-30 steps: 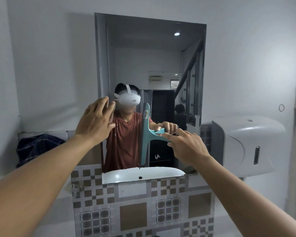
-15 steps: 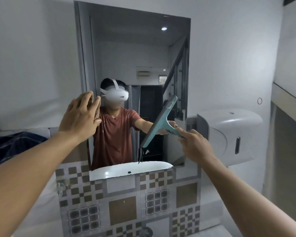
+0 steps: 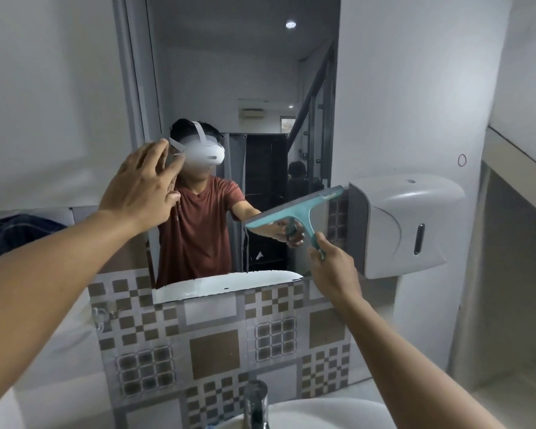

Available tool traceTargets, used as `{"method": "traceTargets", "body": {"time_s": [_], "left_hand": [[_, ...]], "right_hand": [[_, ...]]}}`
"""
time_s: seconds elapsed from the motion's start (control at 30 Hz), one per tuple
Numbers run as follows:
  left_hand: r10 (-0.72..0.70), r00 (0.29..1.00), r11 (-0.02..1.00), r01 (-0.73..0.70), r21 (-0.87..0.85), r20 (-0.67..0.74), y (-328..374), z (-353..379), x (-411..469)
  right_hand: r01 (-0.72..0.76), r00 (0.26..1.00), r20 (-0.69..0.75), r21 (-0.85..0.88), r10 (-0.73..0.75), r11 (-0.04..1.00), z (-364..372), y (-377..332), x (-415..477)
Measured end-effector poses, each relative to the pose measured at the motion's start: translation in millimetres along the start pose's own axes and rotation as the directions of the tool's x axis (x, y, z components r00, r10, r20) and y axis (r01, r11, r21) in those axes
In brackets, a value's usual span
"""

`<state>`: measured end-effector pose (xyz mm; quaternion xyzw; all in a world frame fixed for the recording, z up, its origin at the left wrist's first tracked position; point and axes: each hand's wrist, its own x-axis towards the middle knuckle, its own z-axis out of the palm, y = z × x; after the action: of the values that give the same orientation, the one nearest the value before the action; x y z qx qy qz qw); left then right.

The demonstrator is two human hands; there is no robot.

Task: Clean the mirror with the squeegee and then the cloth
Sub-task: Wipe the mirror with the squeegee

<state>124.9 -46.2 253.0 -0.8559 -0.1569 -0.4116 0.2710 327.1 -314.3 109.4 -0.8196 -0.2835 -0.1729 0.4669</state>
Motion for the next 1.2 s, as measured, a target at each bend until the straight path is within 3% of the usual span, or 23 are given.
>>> {"method": "traceTargets", "body": {"time_s": [0.13, 0.3, 0.93, 1.2], "left_hand": [[-0.005, 1.0, 1.0, 0.005, -0.001, -0.011, 1, -1, -1], [-0.021, 1.0, 1.0, 0.021, 0.014, -0.002, 2, -1, -4], [-0.032, 0.999, 0.999, 0.032, -0.015, -0.001, -7, 7, -9], [-0.037, 0.999, 0.999, 0.038, -0.021, 0.002, -8, 7, -8]], "right_hand": [[-0.116, 0.993, 0.018, 0.163, 0.115, 0.98, 18, -7, -15], [-0.151, 0.988, 0.019, 0.275, 0.151, 0.95, 30, -20, -34], [-0.245, 0.96, -0.018, 0.421, 0.278, 0.873, 80, -50, -67], [-0.324, 0.935, 0.051, 0.523, 0.351, 0.788, 106, -75, -85]]}}
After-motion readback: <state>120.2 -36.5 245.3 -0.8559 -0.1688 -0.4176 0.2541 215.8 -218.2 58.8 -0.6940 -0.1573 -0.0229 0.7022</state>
